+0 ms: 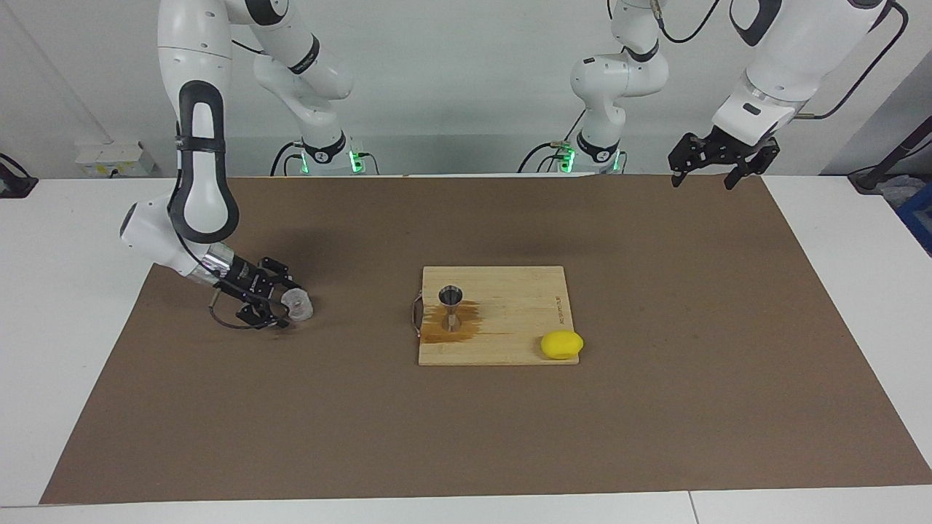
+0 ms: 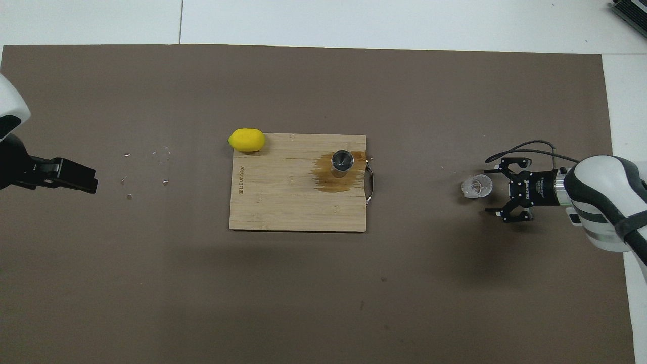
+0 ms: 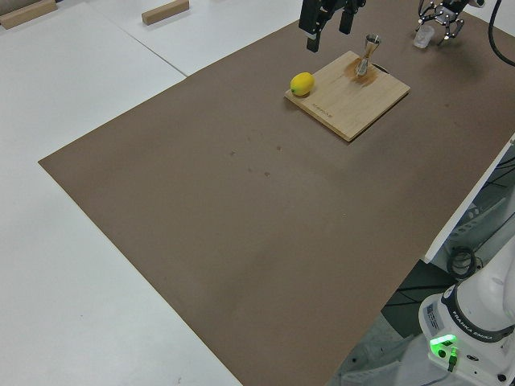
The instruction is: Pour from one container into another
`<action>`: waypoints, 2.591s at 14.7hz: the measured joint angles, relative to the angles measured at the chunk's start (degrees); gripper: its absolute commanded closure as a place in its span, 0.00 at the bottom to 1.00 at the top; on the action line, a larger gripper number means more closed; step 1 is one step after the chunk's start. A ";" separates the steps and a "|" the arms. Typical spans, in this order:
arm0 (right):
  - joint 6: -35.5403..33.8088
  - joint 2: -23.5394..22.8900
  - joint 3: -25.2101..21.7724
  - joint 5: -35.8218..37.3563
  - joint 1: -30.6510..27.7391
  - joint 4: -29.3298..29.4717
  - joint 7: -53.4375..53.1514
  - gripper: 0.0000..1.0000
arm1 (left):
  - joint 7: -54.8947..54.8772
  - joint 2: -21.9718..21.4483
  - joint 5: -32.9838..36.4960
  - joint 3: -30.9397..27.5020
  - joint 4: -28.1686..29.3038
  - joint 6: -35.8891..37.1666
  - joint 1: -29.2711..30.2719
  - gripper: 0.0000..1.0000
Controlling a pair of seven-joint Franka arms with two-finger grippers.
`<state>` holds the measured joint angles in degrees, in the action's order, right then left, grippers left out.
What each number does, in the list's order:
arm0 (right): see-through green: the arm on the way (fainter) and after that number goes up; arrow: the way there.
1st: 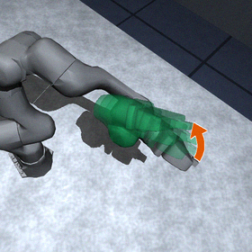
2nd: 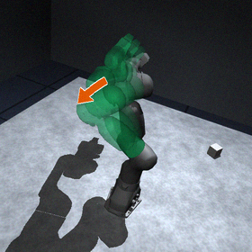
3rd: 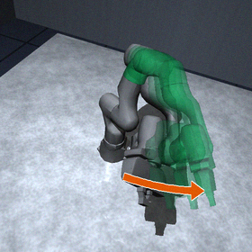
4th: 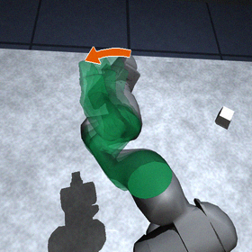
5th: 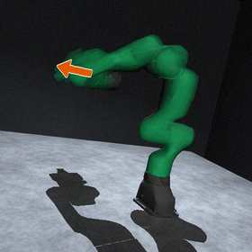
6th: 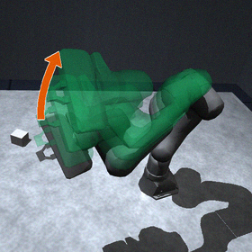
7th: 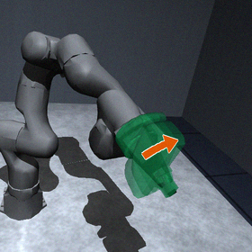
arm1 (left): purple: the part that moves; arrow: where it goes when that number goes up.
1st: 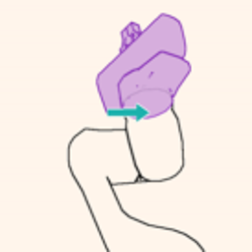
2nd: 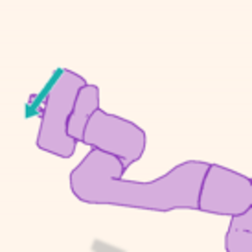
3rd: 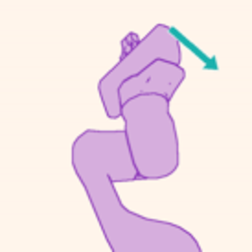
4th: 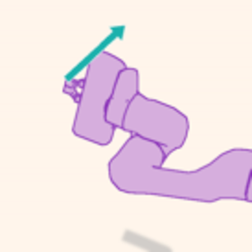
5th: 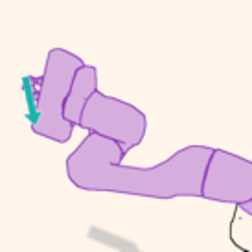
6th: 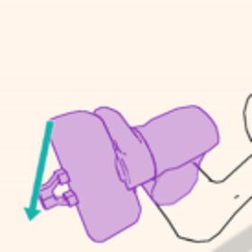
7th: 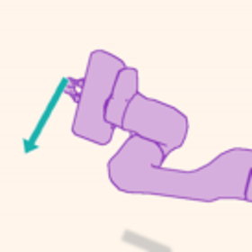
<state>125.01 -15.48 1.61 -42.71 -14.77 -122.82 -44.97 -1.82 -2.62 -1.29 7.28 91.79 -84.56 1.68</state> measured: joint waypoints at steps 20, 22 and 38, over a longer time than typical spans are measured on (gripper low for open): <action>-14.15 17.30 1.22 38.16 16.07 4.99 26.65 0.00 | 0.00 0.00 0.00 0.00 0.00 0.00 0.00 0.00; -19.38 18.19 1.24 39.73 16.58 10.42 26.66 0.00 | 0.00 0.00 0.00 0.00 0.00 0.00 0.00 0.00; -34.26 17.34 0.88 42.42 15.96 28.37 28.03 0.00 | 0.00 0.00 0.00 0.00 0.00 0.00 0.00 0.00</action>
<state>90.75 1.86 2.50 -0.29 1.19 -94.46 -16.94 -1.82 -2.62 -1.29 7.28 91.79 -84.56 1.68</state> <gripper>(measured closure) 0.000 0.000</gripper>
